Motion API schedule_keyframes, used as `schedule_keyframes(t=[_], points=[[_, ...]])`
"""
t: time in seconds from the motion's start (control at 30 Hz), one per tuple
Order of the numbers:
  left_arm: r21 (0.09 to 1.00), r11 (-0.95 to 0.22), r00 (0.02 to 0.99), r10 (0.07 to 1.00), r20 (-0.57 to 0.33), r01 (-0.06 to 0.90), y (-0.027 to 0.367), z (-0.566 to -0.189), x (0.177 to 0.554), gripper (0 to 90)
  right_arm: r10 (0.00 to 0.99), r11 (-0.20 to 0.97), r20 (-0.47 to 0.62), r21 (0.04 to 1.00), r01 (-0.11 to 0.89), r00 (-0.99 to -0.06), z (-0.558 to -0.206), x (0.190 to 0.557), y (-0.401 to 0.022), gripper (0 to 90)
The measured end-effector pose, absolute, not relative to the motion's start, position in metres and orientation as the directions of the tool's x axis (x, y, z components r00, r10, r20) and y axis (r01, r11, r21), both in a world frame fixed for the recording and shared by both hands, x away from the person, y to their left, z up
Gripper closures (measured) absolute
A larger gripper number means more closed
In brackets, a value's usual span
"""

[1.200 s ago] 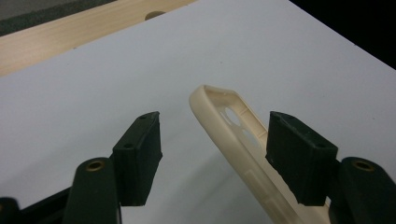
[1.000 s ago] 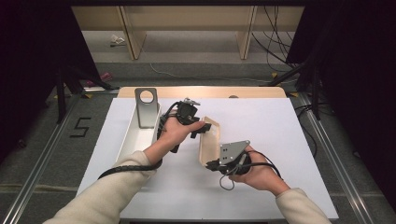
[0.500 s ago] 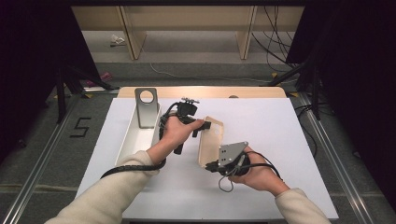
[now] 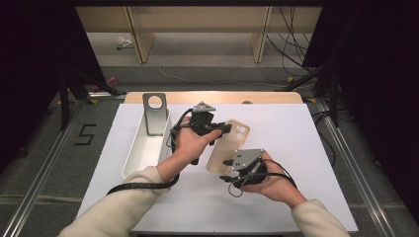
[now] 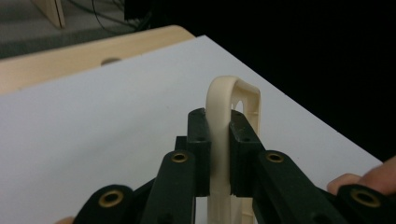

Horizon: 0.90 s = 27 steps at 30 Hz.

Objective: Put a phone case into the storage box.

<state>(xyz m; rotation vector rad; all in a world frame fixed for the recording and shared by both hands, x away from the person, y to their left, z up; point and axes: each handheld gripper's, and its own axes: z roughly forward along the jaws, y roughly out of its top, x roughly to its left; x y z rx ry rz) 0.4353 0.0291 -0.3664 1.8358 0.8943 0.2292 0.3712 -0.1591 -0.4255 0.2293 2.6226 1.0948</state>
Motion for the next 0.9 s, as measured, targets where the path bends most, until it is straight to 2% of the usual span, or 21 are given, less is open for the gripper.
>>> schedule_keyframes(t=[0.1,0.3,0.63,0.9], points=[[0.886,-0.183,0.718,0.665,-0.208,0.427,0.038,-0.368,0.433,81.0,0.316,0.668,-0.181,0.740,0.083,-0.931,-0.424,0.374,-0.166,37.8],[0.908,-0.126,0.699,0.682,-0.214,0.400,0.060,-0.370,0.427,80.8,0.401,0.617,-0.138,0.771,0.156,-0.906,-0.425,0.377,-0.175,26.2],[0.928,-0.041,0.684,0.688,-0.243,0.371,0.094,-0.368,0.417,80.9,0.480,0.557,-0.107,0.804,0.208,-0.871,-0.425,0.381,-0.188,17.1],[0.941,-0.022,0.688,0.688,-0.230,0.337,0.106,-0.368,0.408,80.9,0.555,0.501,-0.088,0.829,0.248,-0.827,-0.426,0.381,-0.204,17.0]])
